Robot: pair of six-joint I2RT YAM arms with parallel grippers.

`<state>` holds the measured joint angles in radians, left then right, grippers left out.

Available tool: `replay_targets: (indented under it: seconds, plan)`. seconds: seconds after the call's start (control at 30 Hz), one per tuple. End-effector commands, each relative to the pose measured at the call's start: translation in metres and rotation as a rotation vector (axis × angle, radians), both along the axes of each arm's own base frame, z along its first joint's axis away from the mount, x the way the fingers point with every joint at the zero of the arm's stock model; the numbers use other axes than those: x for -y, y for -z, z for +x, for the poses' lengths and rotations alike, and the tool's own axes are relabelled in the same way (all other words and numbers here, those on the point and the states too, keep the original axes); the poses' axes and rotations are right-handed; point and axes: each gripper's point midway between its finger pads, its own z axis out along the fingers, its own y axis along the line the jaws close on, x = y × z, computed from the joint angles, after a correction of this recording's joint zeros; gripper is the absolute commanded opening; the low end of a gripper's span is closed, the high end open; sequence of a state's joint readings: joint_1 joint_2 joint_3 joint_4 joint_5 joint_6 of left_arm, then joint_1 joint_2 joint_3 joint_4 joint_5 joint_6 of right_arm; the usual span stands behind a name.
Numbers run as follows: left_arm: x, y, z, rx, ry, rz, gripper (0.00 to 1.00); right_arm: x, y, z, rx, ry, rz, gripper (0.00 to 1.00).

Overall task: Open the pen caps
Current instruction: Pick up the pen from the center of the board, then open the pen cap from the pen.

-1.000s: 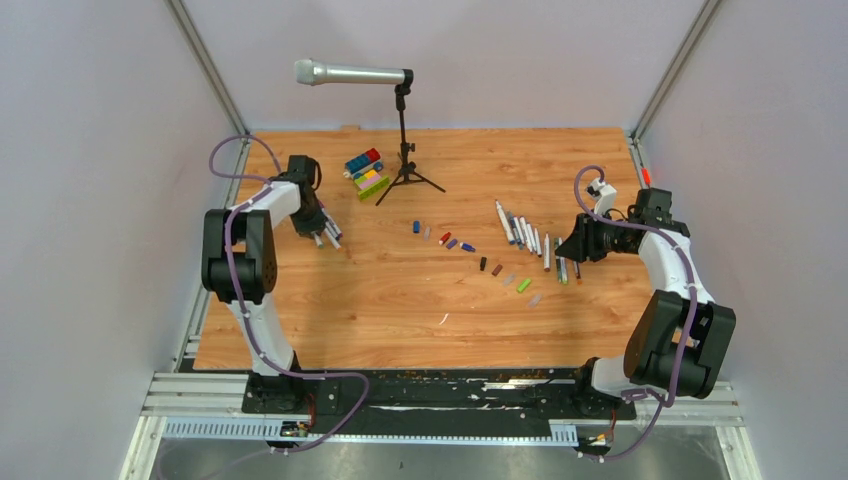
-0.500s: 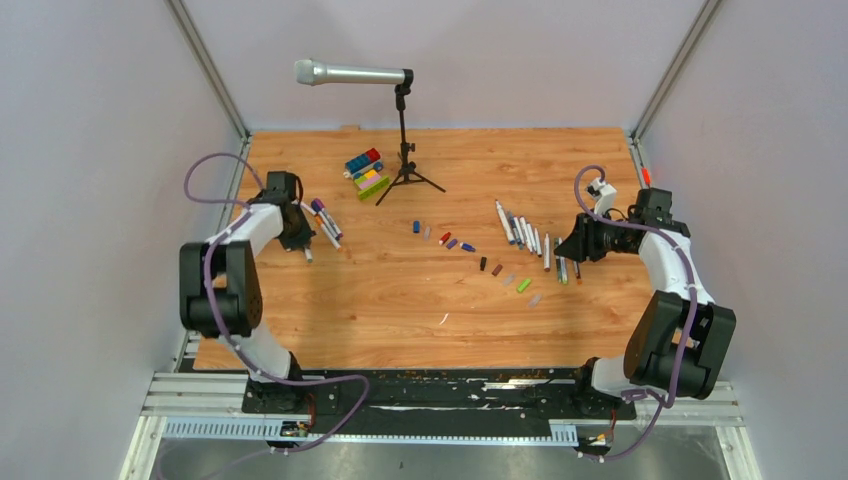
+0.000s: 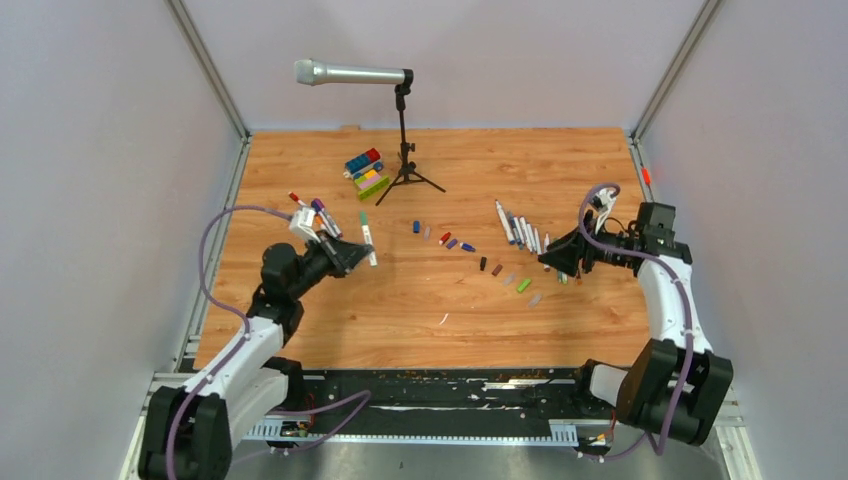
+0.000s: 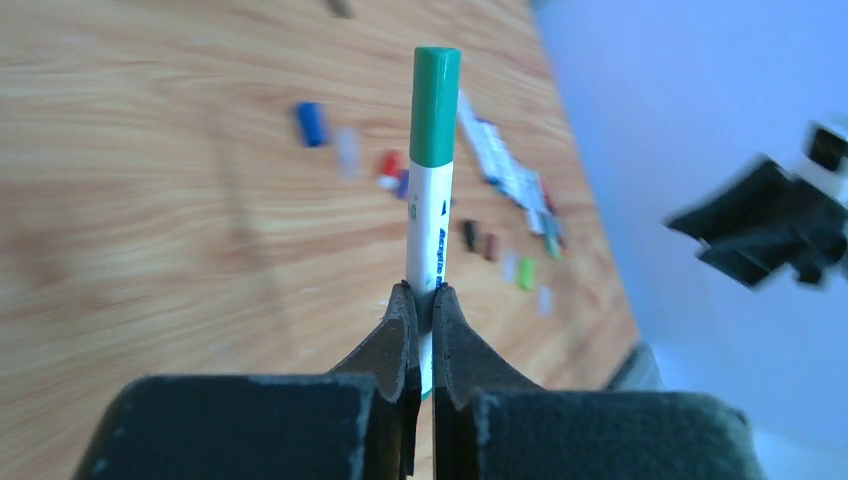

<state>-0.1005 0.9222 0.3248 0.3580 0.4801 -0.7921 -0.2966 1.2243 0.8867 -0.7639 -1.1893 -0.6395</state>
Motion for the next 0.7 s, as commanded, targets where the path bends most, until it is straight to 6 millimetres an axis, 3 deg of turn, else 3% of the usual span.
replay_targets:
  seconds: [0.0,0.13,0.33,0.5,0.67]
  plan:
    - [0.064,-0.110,-0.040,0.434,0.210,-0.198,0.00,-0.038,-0.048,-0.035,0.229,-0.215,0.204,0.55]
    - [0.104,-0.127,-0.061,0.494,0.265,-0.246,0.00,-0.058,-0.060,-0.061,0.264,-0.331,0.276,0.63]
    - [0.164,-0.136,-0.073,0.519,0.347,-0.287,0.00,-0.072,-0.059,-0.055,0.120,-0.327,0.276,0.64]
    - [0.211,-0.137,-0.081,0.537,0.399,-0.289,0.00,-0.080,-0.054,-0.053,0.061,-0.317,0.282,0.65]
    - [0.249,-0.122,-0.090,0.515,0.442,-0.262,0.00,-0.093,-0.052,-0.065,0.033,-0.399,0.302,0.65]
